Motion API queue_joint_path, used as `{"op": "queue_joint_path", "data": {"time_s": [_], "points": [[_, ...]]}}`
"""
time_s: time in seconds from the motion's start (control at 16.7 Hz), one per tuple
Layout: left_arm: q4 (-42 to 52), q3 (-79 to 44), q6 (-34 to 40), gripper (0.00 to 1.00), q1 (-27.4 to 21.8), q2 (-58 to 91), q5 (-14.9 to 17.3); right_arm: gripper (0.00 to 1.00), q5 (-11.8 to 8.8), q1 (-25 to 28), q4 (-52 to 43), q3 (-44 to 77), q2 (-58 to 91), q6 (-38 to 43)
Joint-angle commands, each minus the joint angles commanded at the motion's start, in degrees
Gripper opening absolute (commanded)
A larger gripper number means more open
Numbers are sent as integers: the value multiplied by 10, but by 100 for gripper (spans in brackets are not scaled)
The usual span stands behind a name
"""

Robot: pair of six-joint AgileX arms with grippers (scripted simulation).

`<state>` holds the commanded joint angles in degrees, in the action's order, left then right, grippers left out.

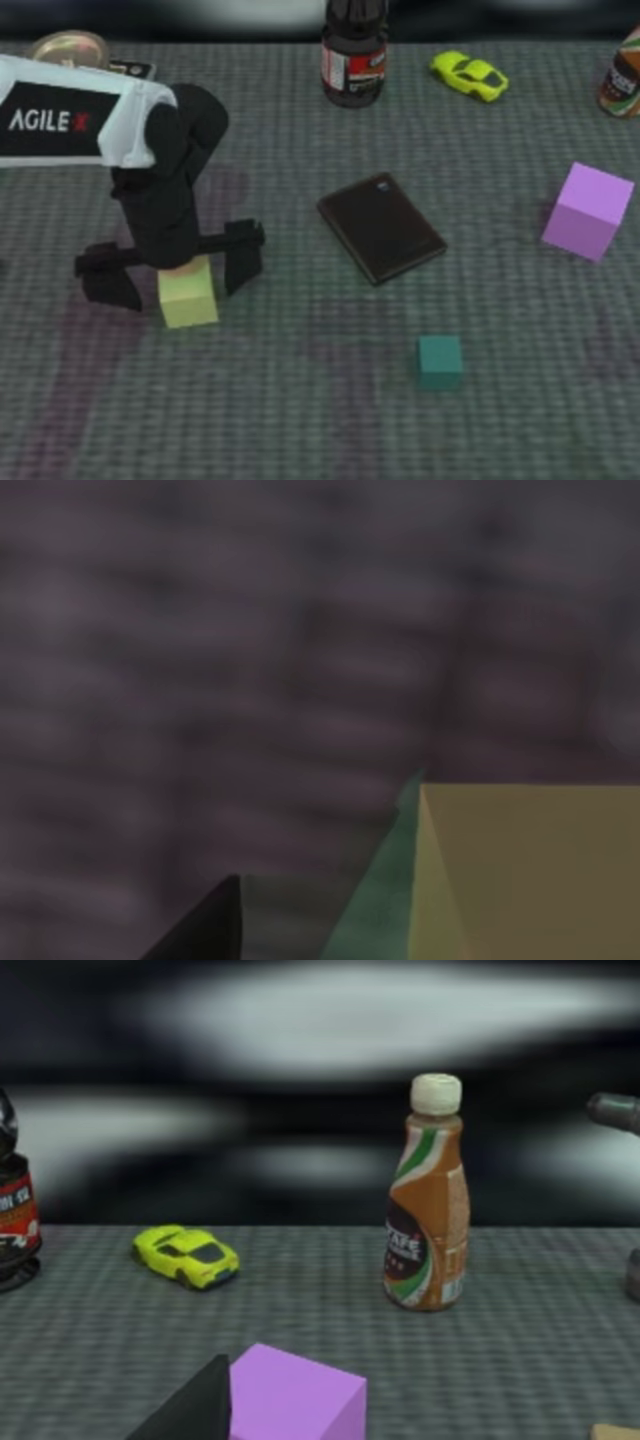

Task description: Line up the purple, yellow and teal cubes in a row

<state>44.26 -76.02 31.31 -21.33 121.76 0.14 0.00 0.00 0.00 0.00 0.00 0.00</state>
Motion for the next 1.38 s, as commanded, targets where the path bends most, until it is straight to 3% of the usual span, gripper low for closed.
{"op": "queue_joint_path", "data": {"time_s": [0.6,1.08,1.38], "points": [[0,0,0,2,0,0,0,100,0,0,0,0,0,0],[0,0,0,0,0,0,0,100,0,0,0,0,0,0],[51,-26,-5,0,2,-30,-4,100,0,0,0,0,0,0]]}}
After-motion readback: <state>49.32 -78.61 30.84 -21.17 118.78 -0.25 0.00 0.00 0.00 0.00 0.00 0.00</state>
